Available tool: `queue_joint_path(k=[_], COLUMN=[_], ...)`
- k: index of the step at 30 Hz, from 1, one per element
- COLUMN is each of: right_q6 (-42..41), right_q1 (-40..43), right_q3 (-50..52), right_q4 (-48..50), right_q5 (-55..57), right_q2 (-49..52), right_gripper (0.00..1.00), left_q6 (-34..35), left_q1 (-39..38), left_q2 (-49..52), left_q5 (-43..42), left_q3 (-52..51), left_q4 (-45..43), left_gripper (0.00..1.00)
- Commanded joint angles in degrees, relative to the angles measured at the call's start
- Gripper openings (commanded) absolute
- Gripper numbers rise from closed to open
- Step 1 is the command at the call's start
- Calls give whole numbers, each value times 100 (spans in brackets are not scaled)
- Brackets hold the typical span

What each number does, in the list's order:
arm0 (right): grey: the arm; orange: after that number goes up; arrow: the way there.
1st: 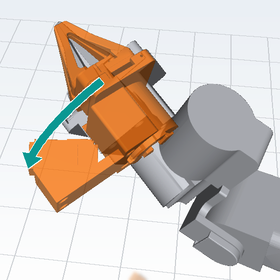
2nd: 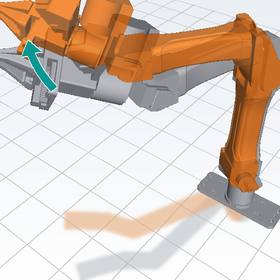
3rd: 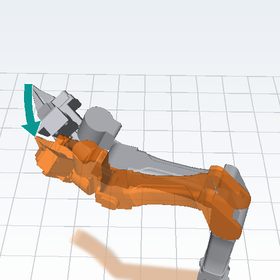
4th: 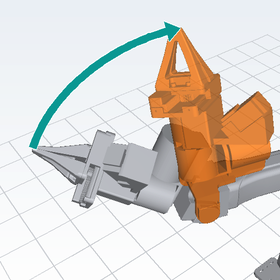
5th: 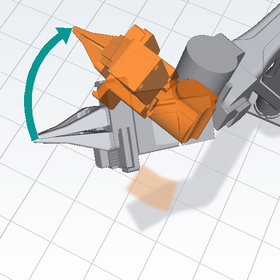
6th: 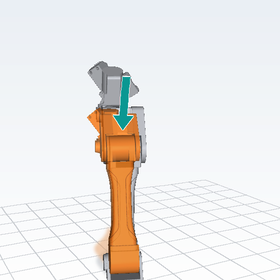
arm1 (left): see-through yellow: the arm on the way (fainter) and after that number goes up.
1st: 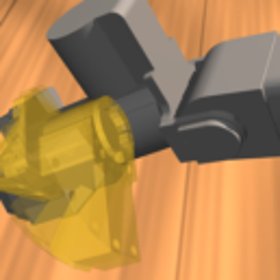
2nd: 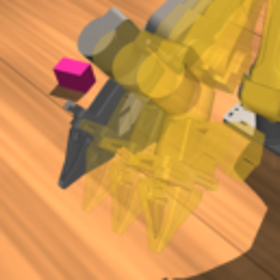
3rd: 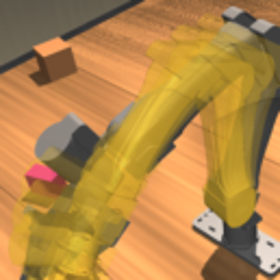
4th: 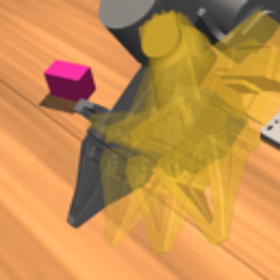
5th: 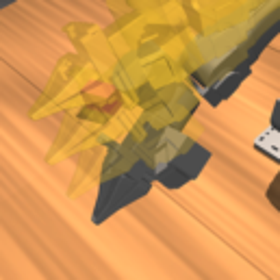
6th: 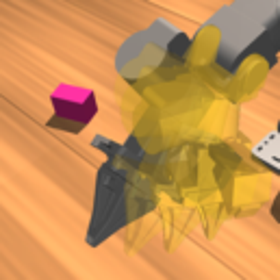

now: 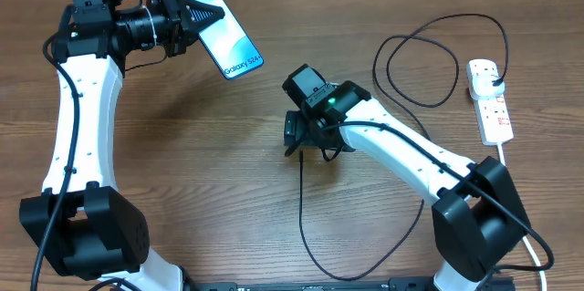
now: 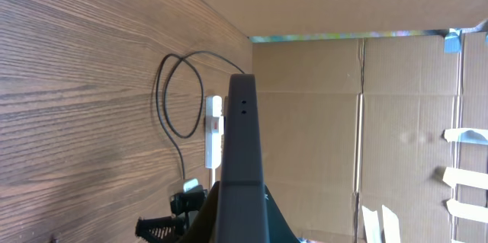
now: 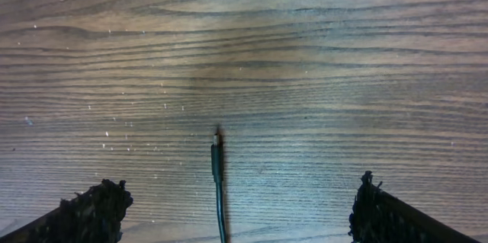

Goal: Plug charger to phone and switch on socket
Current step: 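Lower the right gripper over the black cable's plug end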

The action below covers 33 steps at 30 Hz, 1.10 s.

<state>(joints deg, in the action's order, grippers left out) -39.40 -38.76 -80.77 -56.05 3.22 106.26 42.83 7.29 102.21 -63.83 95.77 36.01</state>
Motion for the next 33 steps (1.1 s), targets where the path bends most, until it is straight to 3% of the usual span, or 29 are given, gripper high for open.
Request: queue_joint_path(k=[1, 23, 33], right_q6=[-129, -330, -431], right_q1=[-20, -726, -734], right_q3=[179, 581, 573], right_q4=[98, 647, 651], right_q5=[55, 323, 212], right_q2=[42, 105, 415], right_gripper=[96, 96, 86], left_q6=[-136, -177, -216], left_q1=[24, 24, 22], left_q2=[-66, -66, -66], left_q5=[-155, -162, -164], left_q3=[85, 85, 85], left_q4=[-31, -24, -24], left_gripper=[4, 4, 4])
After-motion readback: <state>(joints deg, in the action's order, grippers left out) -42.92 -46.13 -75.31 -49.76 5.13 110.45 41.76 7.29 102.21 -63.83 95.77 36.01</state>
